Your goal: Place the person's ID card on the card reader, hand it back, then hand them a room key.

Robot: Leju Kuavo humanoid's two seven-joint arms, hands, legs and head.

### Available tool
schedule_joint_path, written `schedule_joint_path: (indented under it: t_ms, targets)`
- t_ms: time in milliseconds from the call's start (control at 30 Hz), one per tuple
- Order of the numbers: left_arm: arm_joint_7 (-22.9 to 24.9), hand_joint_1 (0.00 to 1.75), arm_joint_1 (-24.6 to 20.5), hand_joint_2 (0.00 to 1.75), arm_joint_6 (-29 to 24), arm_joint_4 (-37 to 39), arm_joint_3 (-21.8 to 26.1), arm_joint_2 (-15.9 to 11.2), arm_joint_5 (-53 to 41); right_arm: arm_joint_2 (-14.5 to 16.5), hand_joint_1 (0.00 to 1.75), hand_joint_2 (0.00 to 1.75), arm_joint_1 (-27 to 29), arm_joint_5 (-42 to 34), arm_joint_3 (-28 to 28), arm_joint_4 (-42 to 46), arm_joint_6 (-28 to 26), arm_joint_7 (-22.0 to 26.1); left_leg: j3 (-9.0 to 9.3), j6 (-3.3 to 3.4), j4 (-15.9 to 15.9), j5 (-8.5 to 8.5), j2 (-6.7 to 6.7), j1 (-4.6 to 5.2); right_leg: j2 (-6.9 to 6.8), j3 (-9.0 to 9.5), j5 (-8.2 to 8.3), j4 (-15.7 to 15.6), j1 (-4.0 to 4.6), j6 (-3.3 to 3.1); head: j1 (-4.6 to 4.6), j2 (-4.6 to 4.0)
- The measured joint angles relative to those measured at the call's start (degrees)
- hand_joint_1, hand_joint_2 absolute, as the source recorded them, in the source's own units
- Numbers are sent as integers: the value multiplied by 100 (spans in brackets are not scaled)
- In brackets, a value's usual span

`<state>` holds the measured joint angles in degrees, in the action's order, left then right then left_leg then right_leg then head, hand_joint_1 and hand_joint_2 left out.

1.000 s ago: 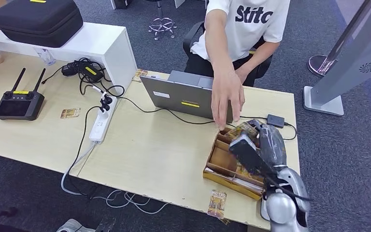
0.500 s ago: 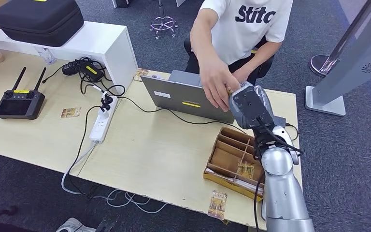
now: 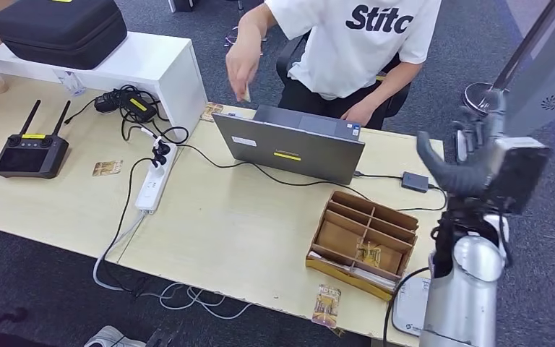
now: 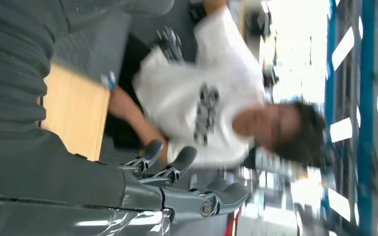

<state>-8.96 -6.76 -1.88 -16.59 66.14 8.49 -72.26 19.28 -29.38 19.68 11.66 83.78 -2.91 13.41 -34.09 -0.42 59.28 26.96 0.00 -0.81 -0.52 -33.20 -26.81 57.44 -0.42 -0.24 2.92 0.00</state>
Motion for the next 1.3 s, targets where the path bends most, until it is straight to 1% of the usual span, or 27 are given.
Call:
schedule_joint_path:
  t_ms: [100, 133, 233, 267, 400, 467, 533, 600, 667, 733, 767, 833, 900, 933, 1000, 1033, 1067, 1100, 1167, 1300]
  targets:
    - [30, 0, 24, 175, -14, 0, 0, 23, -13, 0, 0, 175, 106, -140, 887, 394, -113, 232, 2, 4, 0, 4, 7, 1, 7, 2, 2, 0, -1, 2, -1, 0]
    - [36, 0, 27, 175, -16, 0, 0, 26, -14, 0, 0, 175, 151, -186, 1100, 493, -218, 278, 4, 5, 1, 5, 11, 2, 11, 0, 3, 0, -1, 3, 1, 0]
    - [29, 0, 33, 175, -19, 0, 0, 33, -10, 0, 0, 175, 375, -539, 1654, 744, -755, 481, 8, 6, 1, 6, 6, -1, 7, 1, -1, -2, -2, 4, 0, 0]
    - [17, 0, 42, 175, -19, 0, 0, 36, -2, 0, 0, 175, 473, -668, 1902, 798, -817, 598, 8, 6, 0, 7, 2, -2, 3, 3, -3, -2, -2, 5, 0, 0]
    - [-58, 0, 66, 175, -26, 0, 0, 62, 50, -31, 0, 175, 861, -796, 3135, 644, -568, 1281, 5, 9, -3, 14, 0, -2, 2, 3, -7, -3, 0, 7, 1, 0]
    - [-87, 0, 65, 175, -31, 0, 1, 83, 79, -129, 0, 175, 1039, -782, 3731, 268, -541, 1586, 5, 12, -3, 16, 0, -2, 0, 4, -10, -4, 2, 10, 1, 0]
    - [-122, 0, 70, 175, -33, 0, 5, 108, 113, -333, 0, 175, 1219, -734, 4296, -366, -692, 1782, 5, 16, -3, 18, -2, -1, -3, 7, -12, -7, 3, 13, 0, 0]
    - [-181, 0, 74, 175, -26, -1, 14, 138, 149, -661, 0, 175, 1422, -534, 4819, -1326, -1101, 1923, 5, 24, -3, 23, -14, -1, -17, 16, -17, -10, 3, 21, 1, 0]
    - [-241, 0, 82, 175, -15, -2, 28, 167, 179, -1064, 0, 175, 1653, -101, 5229, -2491, -1648, 1944, 4, 30, -2, 27, -30, 1, -35, 26, -24, -11, 2, 32, 0, 0]
    - [-280, 0, 102, 175, -4, -3, 50, 185, 197, -1442, 0, 175, 1877, 505, 5426, -3589, -2098, 1669, 4, 33, -2, 29, -32, 3, -37, 29, -27, -11, 0, 35, -1, 0]
    - [-291, 0, 112, 175, 1, -4, 58, 190, 201, -1593, 0, 175, 1970, 767, 5459, -4043, -2227, 1504, 6, 33, -2, 30, -28, 4, -33, 28, -27, -11, -1, 35, -1, 0]
    - [-308, 0, 119, 175, 9, -13, 65, 192, 204, -1805, 0, 175, 2096, 1122, 5469, -4736, -2322, 1256, 11, 32, -3, 32, -19, 7, -22, 26, -27, -11, -4, 35, 1, 0]
    - [-320, 0, 119, 175, 32, -28, 71, 192, 204, -1941, 0, 175, 2173, 1576, 5411, -5259, -2258, 831, 15, 31, -3, 33, -16, 7, -19, 26, -28, -10, -5, 34, 2, 0]
    - [-326, 0, 120, 175, 53, -36, 75, 191, 191, -1986, 0, 175, 2211, 1893, 5333, -5501, -2084, 379, 16, 31, -4, 33, -16, 5, -18, 26, -29, -10, -3, 33, 1, 0]
    - [-346, 0, 124, 175, 106, -46, 81, 184, 124, -2026, 0, 175, 2282, 2290, 5153, -5919, -1493, -863, 18, 30, -4, 32, -15, 1, -19, 27, -30, -10, 0, 31, -1, 0]
    - [-355, 0, 126, 175, 124, -48, 83, 176, 71, -2018, 0, 175, 2314, 2275, 5106, -6107, -1217, -1490, 18, 30, -4, 32, -15, 1, -20, 28, -31, -9, 2, 31, 0, 0]
    - [-360, 0, 128, 175, 138, -48, 83, 168, 19, -1994, 0, 175, 2342, 2103, 5118, -6263, -1055, -1953, 19, 30, -4, 32, -15, 0, -21, 29, -31, -9, 2, 31, 0, 0]
    - [-361, 0, 130, 175, 150, -49, 83, 158, -26, -1949, 0, 175, 2374, 1891, 5171, -6403, -996, -2232, 19, 30, -5, 32, -15, 0, -20, 29, -31, -8, 2, 30, 2, 0]
    - [-357, 0, 133, 175, 173, -50, 83, 139, -80, -1855, 0, 175, 2438, 1595, 5279, -6630, -980, -2442, 21, 30, -7, 32, -8, 1, -14, 29, -31, -5, 1, 29, 4, 0]
    - [-356, 0, 132, 175, 188, -51, 83, 114, -92, -1808, 0, 175, 2471, 1512, 5393, -6862, -937, -2474, 25, 30, -8, 32, 5, 2, -2, 30, -31, -4, 0, 29, 1, 0]
